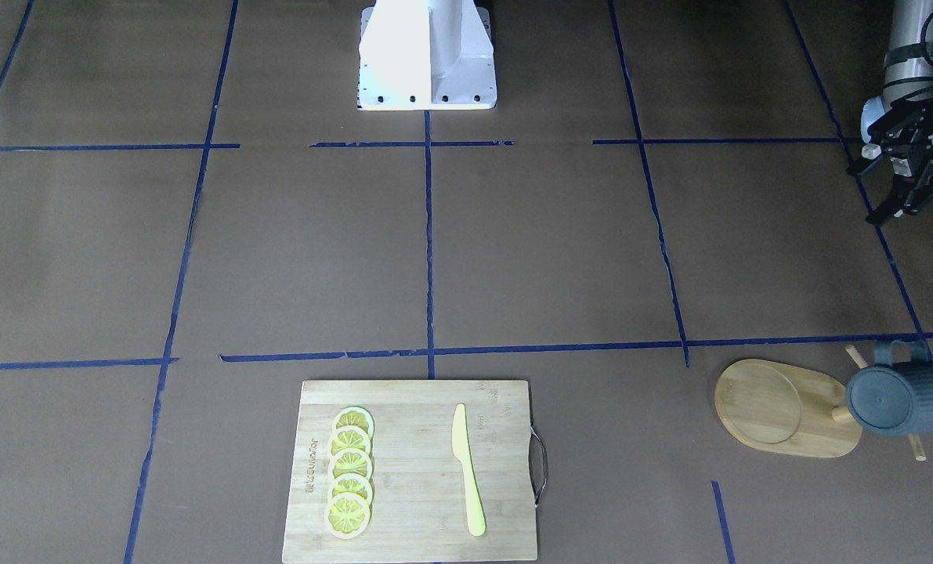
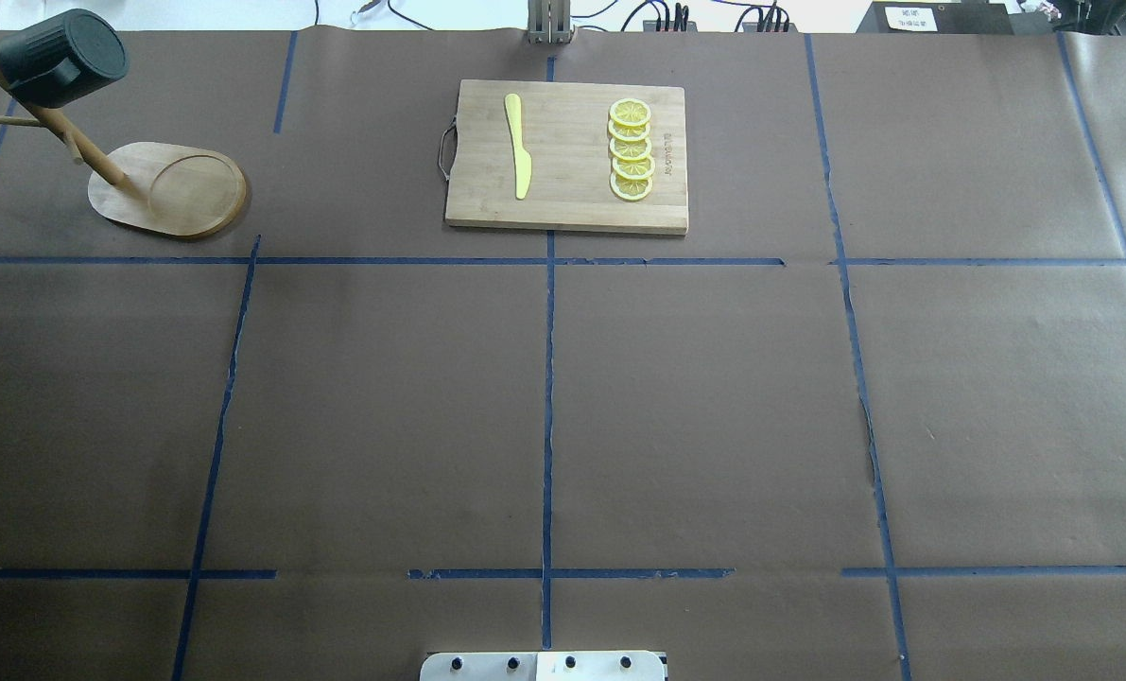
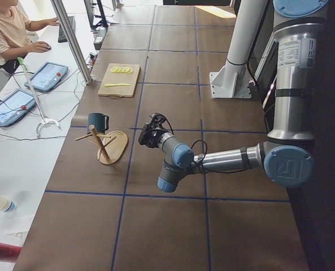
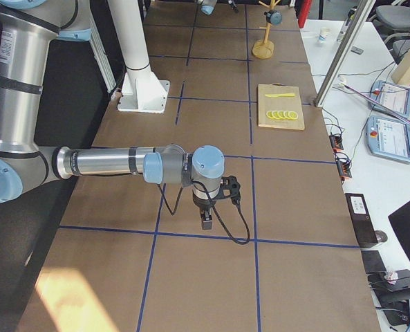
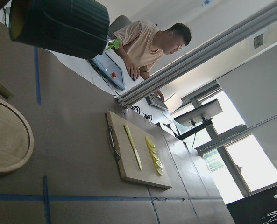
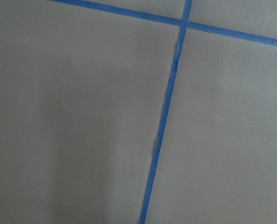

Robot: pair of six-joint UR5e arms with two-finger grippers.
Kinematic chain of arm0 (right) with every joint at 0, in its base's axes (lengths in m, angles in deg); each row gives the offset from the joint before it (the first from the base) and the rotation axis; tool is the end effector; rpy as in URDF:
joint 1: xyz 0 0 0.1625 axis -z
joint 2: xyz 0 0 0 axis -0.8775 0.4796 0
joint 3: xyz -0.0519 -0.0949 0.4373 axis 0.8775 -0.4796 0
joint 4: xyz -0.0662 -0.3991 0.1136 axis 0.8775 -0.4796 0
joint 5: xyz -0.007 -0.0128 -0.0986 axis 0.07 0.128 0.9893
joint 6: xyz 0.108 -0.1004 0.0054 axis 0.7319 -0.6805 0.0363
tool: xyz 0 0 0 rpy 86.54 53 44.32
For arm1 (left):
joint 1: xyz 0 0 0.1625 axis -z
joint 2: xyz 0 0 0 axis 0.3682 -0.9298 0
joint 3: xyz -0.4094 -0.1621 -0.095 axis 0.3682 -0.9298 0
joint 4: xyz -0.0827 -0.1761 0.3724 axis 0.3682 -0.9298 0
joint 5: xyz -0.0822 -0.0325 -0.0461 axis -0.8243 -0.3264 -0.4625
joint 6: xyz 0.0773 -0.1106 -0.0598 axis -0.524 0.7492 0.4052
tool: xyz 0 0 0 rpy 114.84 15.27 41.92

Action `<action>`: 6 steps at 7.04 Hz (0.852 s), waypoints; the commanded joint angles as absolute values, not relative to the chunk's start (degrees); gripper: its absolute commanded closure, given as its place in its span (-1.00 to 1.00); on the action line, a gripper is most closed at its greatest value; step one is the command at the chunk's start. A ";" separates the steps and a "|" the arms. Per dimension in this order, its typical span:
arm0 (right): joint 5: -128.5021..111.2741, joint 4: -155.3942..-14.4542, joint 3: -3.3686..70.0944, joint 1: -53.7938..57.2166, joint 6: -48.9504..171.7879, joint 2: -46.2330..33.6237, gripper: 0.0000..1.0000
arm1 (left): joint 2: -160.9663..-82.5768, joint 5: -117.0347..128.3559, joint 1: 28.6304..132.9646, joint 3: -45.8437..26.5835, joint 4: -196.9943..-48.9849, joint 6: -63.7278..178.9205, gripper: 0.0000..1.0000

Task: Hang cup on storage rack
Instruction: 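Open the left gripper and pull it away from the mug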

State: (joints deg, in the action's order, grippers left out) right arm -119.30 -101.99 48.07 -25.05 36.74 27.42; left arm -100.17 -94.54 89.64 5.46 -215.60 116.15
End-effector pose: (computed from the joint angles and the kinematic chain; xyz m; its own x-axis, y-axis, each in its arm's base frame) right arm 0.0066 -0.3934 0.6783 0.7050 -0.1903 0.6832 0.1650 0.9809 0.1030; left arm 0.1233 -0.4543 0.5984 0.0926 0.4245 -0.9007 0.5955 0.7013 0.3918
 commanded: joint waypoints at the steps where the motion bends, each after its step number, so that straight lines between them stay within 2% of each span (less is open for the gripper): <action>1: -119.45 -101.96 48.03 -25.05 36.74 27.42 -0.99 | -99.37 -97.96 95.77 4.44 -201.45 90.89 -0.99; 3: -119.36 -101.96 48.03 -25.05 36.74 27.42 -1.00 | -97.97 -97.09 100.24 4.35 -187.57 64.44 -0.99; 6: -119.36 -101.96 48.03 -25.05 36.74 27.34 -0.99 | -97.78 -92.20 103.68 4.08 -168.23 37.70 -1.00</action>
